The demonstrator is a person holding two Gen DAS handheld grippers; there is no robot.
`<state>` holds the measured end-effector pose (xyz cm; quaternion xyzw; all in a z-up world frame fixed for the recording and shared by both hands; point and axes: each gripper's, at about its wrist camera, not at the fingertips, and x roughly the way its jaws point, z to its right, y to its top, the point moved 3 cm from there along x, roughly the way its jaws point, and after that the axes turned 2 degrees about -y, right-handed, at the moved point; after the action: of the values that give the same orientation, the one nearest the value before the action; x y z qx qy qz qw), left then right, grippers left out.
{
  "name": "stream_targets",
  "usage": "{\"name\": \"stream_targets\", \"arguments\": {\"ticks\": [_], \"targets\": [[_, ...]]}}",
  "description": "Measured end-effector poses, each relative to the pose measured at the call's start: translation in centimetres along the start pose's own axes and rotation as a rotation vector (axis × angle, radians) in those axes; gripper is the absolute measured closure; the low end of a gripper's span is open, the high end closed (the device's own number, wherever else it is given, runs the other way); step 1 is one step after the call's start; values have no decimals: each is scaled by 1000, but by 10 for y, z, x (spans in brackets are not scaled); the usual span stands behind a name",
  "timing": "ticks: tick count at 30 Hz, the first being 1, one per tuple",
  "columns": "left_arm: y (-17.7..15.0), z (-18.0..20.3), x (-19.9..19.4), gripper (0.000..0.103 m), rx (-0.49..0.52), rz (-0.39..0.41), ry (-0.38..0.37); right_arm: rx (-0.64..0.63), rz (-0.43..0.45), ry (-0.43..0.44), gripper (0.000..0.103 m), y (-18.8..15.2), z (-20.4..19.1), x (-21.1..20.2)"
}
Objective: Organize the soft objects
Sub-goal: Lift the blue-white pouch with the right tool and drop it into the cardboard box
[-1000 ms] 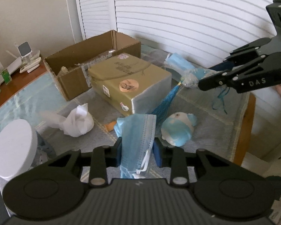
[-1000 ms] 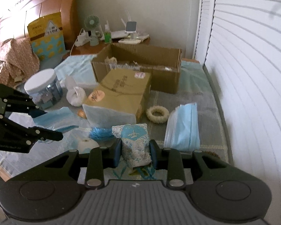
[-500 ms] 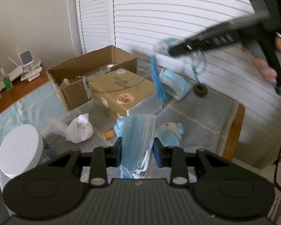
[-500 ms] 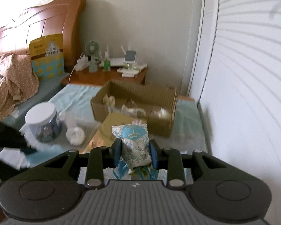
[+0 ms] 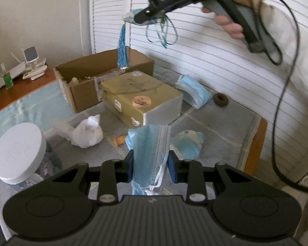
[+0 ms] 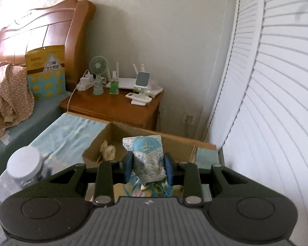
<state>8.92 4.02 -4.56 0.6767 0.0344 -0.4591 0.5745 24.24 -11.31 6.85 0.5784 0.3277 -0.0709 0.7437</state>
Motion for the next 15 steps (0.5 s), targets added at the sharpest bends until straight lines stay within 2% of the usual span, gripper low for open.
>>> {"name": "stream_targets", "arguments": {"ticks": [7, 13, 15], "targets": [[3, -15, 0, 72, -44, 6, 29, -19, -28, 43, 67, 31, 8, 51], [2, -22, 4, 72, -73, -7, 45, -41, -75, 43, 66, 29, 16, 93], [1, -24, 5, 72, -79, -15, 50, -32, -89, 33, 58, 24, 21, 105]]}}
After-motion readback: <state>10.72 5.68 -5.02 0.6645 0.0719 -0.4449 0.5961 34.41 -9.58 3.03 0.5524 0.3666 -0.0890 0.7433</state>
